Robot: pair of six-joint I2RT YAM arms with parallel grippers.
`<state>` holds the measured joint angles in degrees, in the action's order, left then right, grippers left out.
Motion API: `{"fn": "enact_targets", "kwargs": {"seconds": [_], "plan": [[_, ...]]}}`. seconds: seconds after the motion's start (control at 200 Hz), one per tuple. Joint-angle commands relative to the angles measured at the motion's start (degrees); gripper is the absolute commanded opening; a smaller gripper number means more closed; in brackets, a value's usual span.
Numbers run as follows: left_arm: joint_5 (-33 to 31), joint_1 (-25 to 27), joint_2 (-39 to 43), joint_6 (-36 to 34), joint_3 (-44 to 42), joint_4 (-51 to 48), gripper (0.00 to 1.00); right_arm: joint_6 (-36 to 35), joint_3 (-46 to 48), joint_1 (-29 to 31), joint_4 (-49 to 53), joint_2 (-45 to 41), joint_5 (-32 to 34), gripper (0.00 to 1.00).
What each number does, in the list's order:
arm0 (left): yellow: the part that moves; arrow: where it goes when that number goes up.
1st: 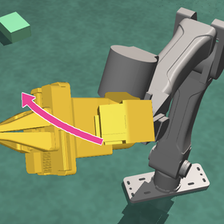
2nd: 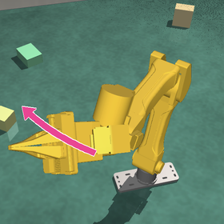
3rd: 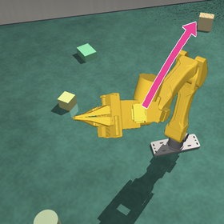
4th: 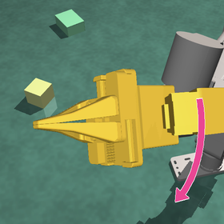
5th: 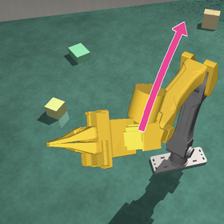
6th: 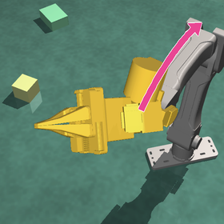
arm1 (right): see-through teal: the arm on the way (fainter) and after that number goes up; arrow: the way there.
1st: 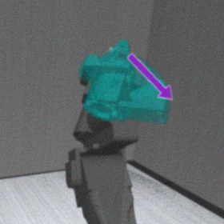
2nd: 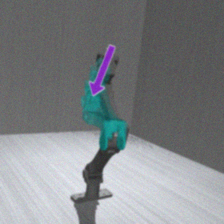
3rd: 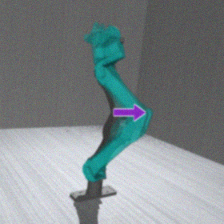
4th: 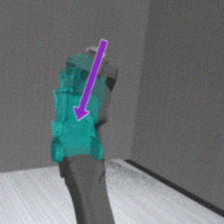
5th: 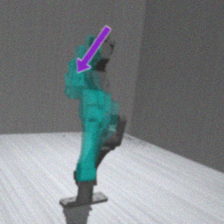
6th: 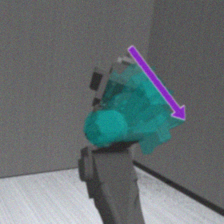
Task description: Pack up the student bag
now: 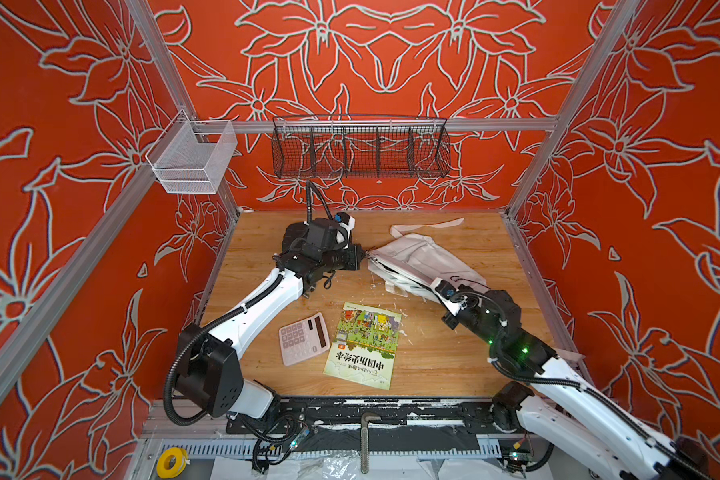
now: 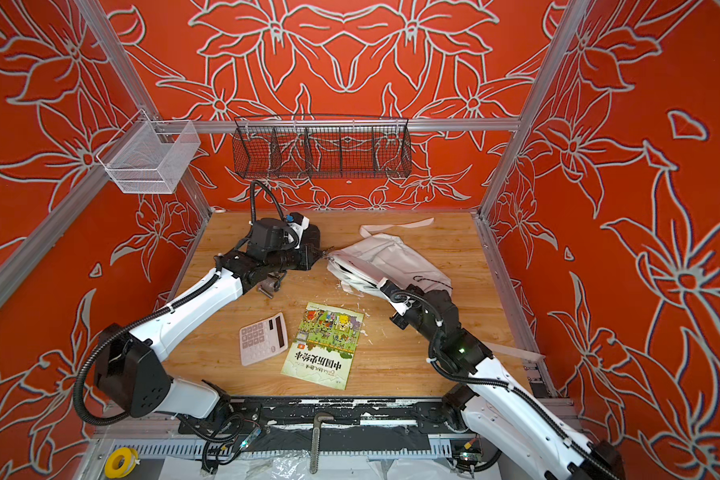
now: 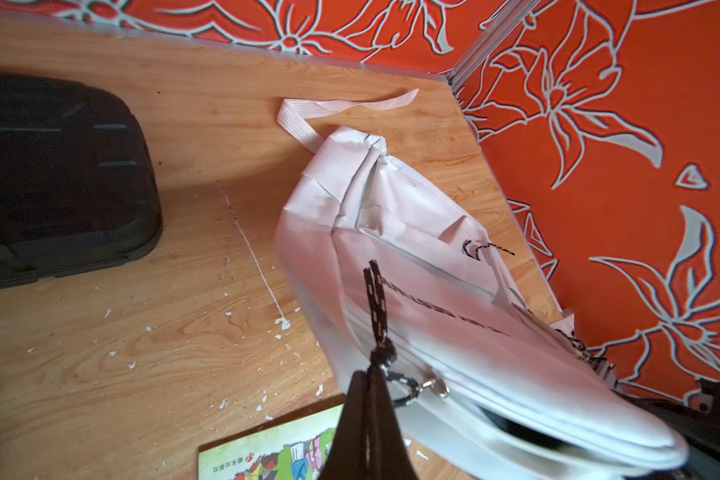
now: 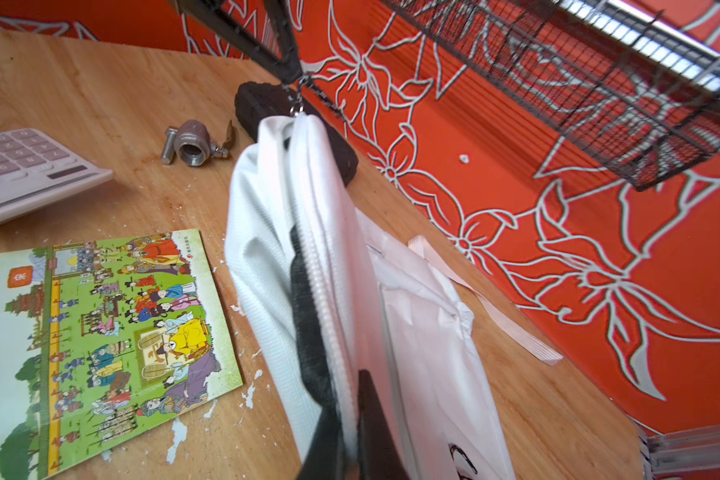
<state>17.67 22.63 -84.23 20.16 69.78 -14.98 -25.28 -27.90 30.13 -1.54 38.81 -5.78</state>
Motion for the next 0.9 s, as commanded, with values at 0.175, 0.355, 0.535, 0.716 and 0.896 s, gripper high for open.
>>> {"fn": "enact_targets", "kwargs": {"seconds": [0.175, 0.355, 0.535, 0.716, 0.896], "plan": [[8.35, -1.38, -4.31, 2.67, 2.55, 2.84, 0.0, -1.85, 0.91, -2.97, 11.63, -3.51, -7.92, 0.08], [5.92, 3.66, -1.36, 6.21, 0.49, 5.21, 0.0, 4.7, -4.04, -2.98, 13.81, -2.11, -8.61, 0.53], [2.01, 9.03, 0.58, 9.73, 0.07, 8.02, 0.0, 14.13, -10.9, -0.68, 13.74, 3.35, -2.27, 0.63], [-1.52, 11.65, 1.09, 8.29, 3.77, 6.58, 0.0, 20.99, -16.85, 6.77, 12.32, 10.24, 5.66, 0.64], [-2.79, 13.19, 1.71, 6.43, 6.15, 5.06, 0.0, 24.66, -22.85, 9.19, 16.94, 14.66, 7.17, 0.65]]}}
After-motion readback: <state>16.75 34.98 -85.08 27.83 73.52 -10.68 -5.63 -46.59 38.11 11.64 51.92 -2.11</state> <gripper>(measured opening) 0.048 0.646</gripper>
